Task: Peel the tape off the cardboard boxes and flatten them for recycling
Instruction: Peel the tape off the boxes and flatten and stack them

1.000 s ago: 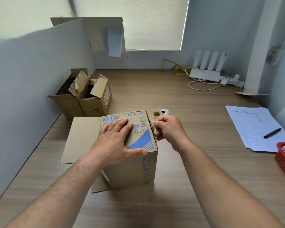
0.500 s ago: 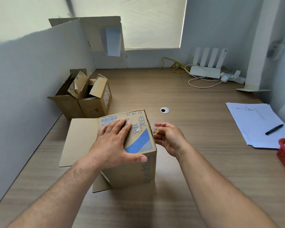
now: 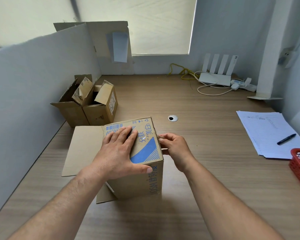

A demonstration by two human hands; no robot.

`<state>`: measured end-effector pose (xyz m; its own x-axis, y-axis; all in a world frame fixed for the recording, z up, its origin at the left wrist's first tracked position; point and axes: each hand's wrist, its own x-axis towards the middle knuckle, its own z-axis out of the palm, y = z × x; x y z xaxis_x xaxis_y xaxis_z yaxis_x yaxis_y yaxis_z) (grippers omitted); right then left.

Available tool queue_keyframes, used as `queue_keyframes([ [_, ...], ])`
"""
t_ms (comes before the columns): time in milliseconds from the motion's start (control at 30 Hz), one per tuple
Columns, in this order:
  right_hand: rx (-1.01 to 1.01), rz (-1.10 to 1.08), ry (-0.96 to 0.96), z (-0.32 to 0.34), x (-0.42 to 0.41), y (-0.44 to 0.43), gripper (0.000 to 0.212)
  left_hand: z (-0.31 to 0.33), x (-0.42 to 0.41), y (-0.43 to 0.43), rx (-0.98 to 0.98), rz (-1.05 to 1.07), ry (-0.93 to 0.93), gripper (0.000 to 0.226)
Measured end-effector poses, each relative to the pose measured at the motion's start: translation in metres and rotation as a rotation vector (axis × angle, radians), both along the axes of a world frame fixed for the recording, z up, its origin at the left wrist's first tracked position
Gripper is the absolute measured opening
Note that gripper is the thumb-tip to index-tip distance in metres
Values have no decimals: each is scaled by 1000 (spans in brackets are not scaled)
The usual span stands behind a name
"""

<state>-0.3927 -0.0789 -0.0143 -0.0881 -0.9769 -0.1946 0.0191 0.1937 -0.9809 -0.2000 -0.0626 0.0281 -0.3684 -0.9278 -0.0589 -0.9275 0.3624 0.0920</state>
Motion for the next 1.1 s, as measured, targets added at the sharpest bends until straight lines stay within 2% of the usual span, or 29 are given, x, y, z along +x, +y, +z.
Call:
queue_keyframes([
  [67, -17, -32, -109, 1, 5, 4, 17, 0, 3, 4, -32, 9, 10, 149],
  [200, -100, -80, -158, 9, 15, 11, 22, 5, 12, 15, -112, 24, 71, 144],
  [333, -253, -69, -102, 44, 25, 9, 23, 13, 22, 21, -194, 52, 317, 134],
  [467, -402, -13, 32, 80, 30, 5, 23, 0, 27, 26, -245, 78, 674, 115],
  [567, -429, 36, 220, 84, 40, 6, 11, -26, 22, 36, -232, 73, 912, 105],
  [633, -408, 86, 321, 78, 49, 9, 22, -43, 18, 43, -217, 101, 1019, 97],
  [767, -407, 156, 483, 75, 63, 6, 24, -66, 20, 51, -116, 181, 1149, 107],
  [900, -282, 315, 705, 60, 79, 10, 24, -82, 29, 64, 69, 267, 1084, 125],
  [1033, -188, 390, 768, 29, 95, 18, 20, -69, 27, 64, 17, 237, 875, 129],
  [1100, -168, 373, 778, 20, 94, 17, 18, -63, 26, 55, 101, 208, 725, 137],
])
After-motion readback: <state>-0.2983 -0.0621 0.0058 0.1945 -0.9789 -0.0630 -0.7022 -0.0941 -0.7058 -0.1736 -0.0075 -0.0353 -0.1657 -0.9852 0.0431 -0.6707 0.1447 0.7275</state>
